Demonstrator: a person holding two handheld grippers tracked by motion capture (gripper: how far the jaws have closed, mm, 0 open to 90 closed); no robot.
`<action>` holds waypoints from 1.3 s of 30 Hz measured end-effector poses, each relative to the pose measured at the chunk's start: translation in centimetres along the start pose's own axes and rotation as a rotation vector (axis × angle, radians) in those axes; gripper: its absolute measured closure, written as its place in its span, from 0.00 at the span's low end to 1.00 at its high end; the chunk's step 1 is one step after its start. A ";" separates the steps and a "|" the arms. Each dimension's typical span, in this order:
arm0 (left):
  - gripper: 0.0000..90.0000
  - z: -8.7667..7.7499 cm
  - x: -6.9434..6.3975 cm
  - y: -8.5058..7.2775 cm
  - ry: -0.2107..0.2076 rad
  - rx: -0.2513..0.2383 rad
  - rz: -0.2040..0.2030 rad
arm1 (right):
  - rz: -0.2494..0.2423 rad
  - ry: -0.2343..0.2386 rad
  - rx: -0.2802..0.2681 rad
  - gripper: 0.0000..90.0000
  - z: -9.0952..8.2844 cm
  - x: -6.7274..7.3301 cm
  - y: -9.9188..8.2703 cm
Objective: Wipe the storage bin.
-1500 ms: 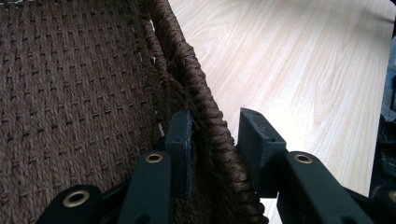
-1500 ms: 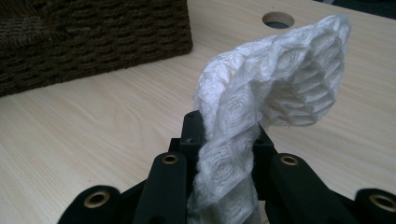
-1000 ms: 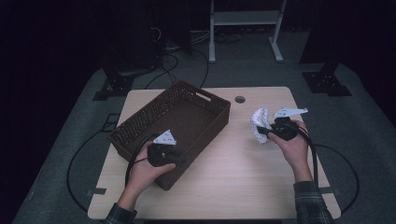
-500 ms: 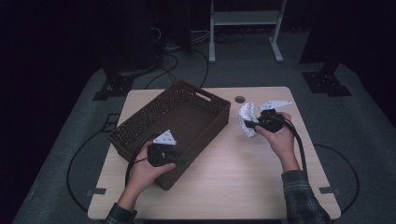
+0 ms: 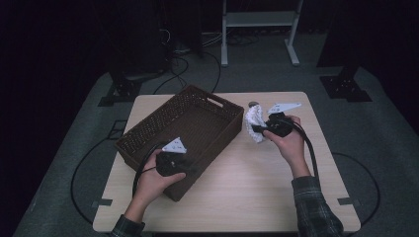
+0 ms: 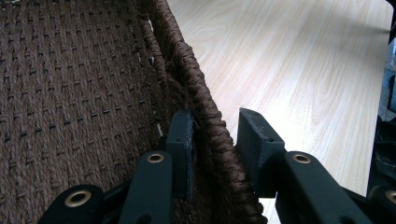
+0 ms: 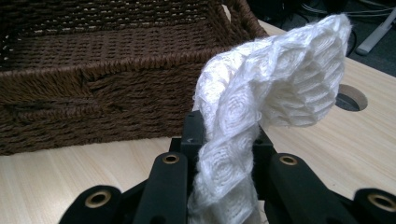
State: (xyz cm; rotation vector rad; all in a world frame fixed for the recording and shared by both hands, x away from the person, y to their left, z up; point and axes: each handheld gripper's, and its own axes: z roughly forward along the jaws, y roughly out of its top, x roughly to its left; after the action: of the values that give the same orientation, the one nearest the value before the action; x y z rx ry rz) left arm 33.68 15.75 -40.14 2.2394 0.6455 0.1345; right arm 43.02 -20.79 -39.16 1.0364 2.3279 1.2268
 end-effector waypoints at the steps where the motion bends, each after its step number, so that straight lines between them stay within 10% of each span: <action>1: 0.74 0.0 0.0 0.0 0.000 0.000 0.000 | 0.001 0.001 0.003 0.83 0.1 0.0 0.0; 39: 0.74 0.0 0.0 0.0 -0.001 0.000 0.001 | 0.024 0.024 0.105 0.83 5.7 0.4 -0.6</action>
State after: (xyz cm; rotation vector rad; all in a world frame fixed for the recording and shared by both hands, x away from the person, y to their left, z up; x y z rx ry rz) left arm 33.69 15.77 -40.15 2.2400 0.6440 0.1333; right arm 45.69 -17.38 -42.94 1.0921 2.4279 1.1426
